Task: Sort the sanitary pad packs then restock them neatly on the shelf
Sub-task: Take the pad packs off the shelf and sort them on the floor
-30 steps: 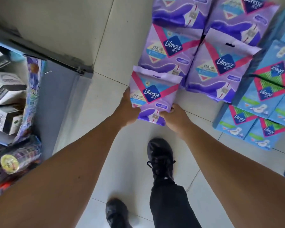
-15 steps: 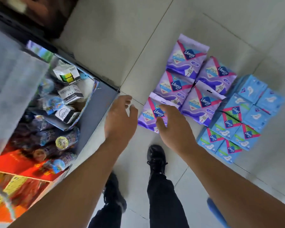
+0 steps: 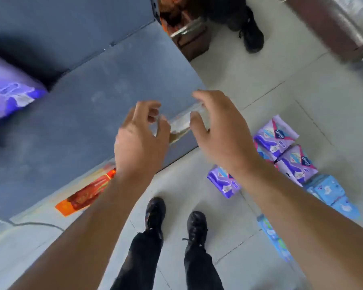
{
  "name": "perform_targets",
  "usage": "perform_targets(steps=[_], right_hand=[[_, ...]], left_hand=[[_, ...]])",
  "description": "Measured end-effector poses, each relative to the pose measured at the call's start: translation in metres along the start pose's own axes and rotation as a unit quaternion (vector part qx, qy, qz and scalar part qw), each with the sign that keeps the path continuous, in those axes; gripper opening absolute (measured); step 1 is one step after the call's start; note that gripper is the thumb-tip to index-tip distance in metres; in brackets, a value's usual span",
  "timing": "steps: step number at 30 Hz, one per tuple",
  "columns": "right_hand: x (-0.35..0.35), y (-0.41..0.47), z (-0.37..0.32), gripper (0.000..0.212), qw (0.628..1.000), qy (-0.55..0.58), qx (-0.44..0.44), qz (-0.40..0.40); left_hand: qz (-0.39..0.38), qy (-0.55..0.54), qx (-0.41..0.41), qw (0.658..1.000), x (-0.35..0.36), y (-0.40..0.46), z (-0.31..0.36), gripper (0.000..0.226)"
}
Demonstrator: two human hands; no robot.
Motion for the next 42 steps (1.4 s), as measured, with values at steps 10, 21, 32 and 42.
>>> perform_targets(steps=[10, 21, 32, 42], right_hand=[[0.110, 0.017, -0.178, 0.043, 0.983, 0.013, -0.155, -0.094], [0.235, 0.067, -0.257, 0.053, 0.989, 0.051, -0.048, -0.131], [0.322, 0.128, -0.229, 0.053, 0.976, 0.156, 0.056, -0.138], [0.218, 0.050, -0.184, 0.026, 0.950, 0.301, 0.077, 0.020]], left_hand=[[0.162, 0.053, -0.092, 0.981, -0.190, -0.011, -0.129, 0.027], [0.166, -0.019, -0.140, 0.976, -0.263, 0.020, -0.256, 0.061], [0.134, -0.107, -0.145, 0.974, -0.238, 0.086, -0.308, 0.086], [0.129, -0.103, -0.020, 0.986, -0.228, 0.042, -0.244, 0.047]])
Point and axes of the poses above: each hand's wrist, its own y-axis towards the middle knuckle, its own x-axis out of the palm, z = x × y, the point moved 10 cm from there along y, towards the middle knuckle
